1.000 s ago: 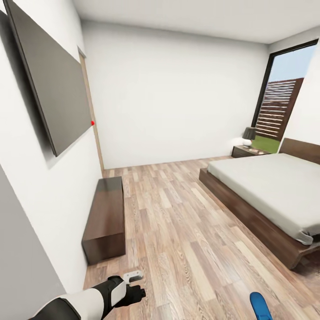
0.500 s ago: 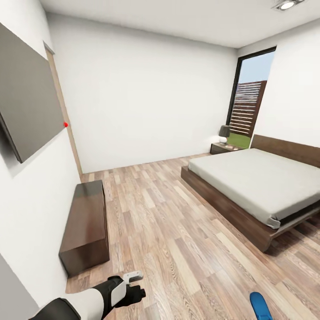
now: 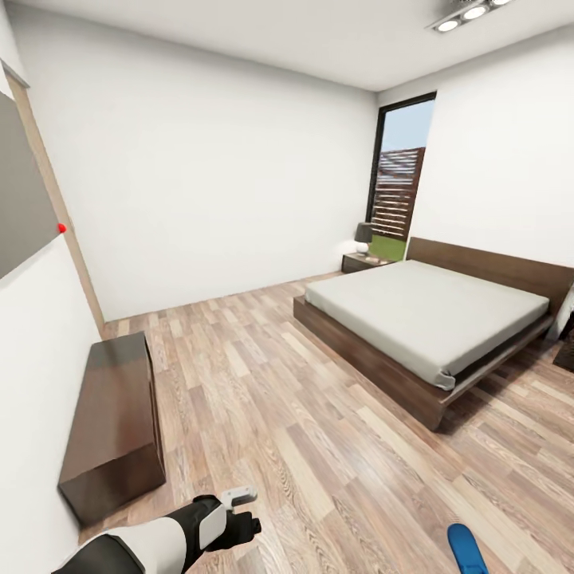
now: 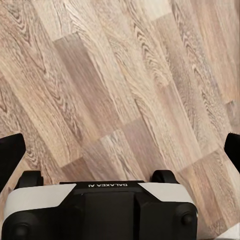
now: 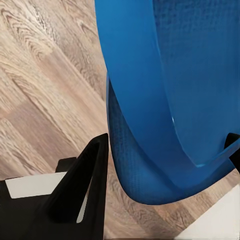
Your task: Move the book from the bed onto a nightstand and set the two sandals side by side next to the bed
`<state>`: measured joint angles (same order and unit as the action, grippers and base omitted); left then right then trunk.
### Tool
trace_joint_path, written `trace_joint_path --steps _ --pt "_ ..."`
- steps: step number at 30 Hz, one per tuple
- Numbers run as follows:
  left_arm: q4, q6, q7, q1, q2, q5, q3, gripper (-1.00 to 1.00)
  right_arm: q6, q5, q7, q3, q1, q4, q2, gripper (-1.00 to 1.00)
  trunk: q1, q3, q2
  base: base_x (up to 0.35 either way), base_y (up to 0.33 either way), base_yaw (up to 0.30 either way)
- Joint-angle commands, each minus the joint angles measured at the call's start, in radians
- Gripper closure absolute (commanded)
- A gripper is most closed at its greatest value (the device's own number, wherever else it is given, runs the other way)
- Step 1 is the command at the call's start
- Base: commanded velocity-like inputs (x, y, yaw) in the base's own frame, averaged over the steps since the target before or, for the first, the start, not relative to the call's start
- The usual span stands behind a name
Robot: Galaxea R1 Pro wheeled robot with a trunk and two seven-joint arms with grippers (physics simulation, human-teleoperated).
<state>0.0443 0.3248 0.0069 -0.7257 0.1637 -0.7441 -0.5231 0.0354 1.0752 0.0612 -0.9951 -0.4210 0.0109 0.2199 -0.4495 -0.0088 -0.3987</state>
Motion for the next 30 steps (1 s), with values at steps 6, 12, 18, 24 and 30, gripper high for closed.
trace_joint_path --steps 6,12,18,24,30 --pt "0.002 0.002 0.001 -0.001 -0.001 -0.011 -0.008 -1.00 0.002 0.010 0.006 -0.008 0.000 0.001 -0.005 1.00 0.000 -0.001 -0.001 0.000 0.000 -0.108" --pt "0.002 0.002 0.001 -0.001 -0.001 -0.011 -0.008 -1.00 0.002 0.009 0.005 -0.008 0.001 0.001 -0.016 1.00 0.000 -0.001 -0.001 0.000 0.000 -0.021" --pt "0.002 0.002 0.001 -0.001 -0.002 -0.011 -0.008 -1.00 0.003 0.009 0.004 -0.008 0.001 0.001 -0.060 1.00 0.000 -0.001 -0.001 0.000 0.000 -0.004" --pt "0.002 0.001 0.001 -0.001 -0.002 -0.011 -0.008 -1.00 0.001 0.009 0.003 -0.009 0.001 0.001 -0.089 1.00 0.000 -0.001 -0.001 0.000 0.000 0.000" --pt "0.002 0.001 0.001 -0.001 -0.003 -0.011 -0.008 -1.00 -0.002 0.009 0.003 -0.009 0.001 0.001 -0.108 1.00 0.000 -0.001 -0.001 0.000 0.000 0.000"
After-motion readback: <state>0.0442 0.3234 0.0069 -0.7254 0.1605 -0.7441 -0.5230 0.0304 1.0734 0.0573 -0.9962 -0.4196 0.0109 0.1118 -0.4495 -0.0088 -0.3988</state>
